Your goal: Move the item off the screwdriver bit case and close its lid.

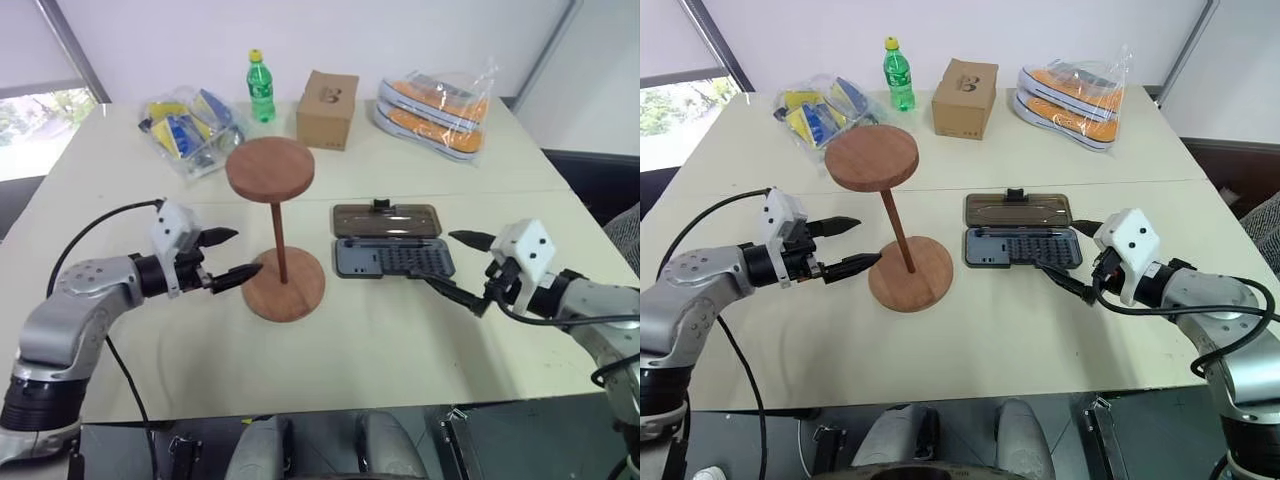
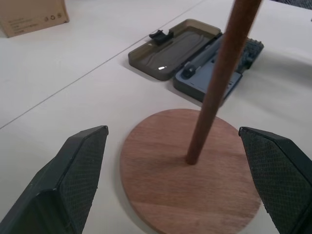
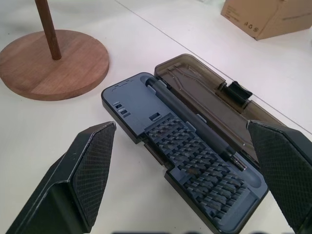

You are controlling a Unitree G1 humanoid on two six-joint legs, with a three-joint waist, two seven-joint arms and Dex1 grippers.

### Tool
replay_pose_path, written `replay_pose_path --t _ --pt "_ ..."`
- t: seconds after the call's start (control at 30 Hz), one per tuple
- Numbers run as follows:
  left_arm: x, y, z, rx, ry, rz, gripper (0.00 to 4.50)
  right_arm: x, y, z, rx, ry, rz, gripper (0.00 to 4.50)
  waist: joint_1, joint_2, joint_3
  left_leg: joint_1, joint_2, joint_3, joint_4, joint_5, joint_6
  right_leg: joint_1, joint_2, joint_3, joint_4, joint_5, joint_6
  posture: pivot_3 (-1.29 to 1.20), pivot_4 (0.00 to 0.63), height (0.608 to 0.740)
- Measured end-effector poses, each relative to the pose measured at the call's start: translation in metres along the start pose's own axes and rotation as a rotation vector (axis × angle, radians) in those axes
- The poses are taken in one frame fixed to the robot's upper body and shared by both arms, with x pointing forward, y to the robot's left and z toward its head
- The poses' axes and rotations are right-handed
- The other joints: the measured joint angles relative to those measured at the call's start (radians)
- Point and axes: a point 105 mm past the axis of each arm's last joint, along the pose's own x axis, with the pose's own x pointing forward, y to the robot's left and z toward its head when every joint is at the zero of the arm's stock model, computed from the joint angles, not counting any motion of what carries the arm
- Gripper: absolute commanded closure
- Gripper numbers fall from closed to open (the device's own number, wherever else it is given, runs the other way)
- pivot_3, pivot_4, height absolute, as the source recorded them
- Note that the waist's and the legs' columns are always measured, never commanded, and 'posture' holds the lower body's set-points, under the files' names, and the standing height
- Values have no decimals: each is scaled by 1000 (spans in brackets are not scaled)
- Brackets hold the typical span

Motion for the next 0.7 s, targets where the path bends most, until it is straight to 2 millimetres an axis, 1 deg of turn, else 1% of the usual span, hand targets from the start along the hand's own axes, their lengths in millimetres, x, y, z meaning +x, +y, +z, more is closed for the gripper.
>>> replay_pose_path --t 0.7 --pt "-2 -6 1 16 14 -34 38 0 1 1 -1 0 13 0 0 0 0 0 0 0 0 0 0 0 3 0 0 0 0 0 150 740"
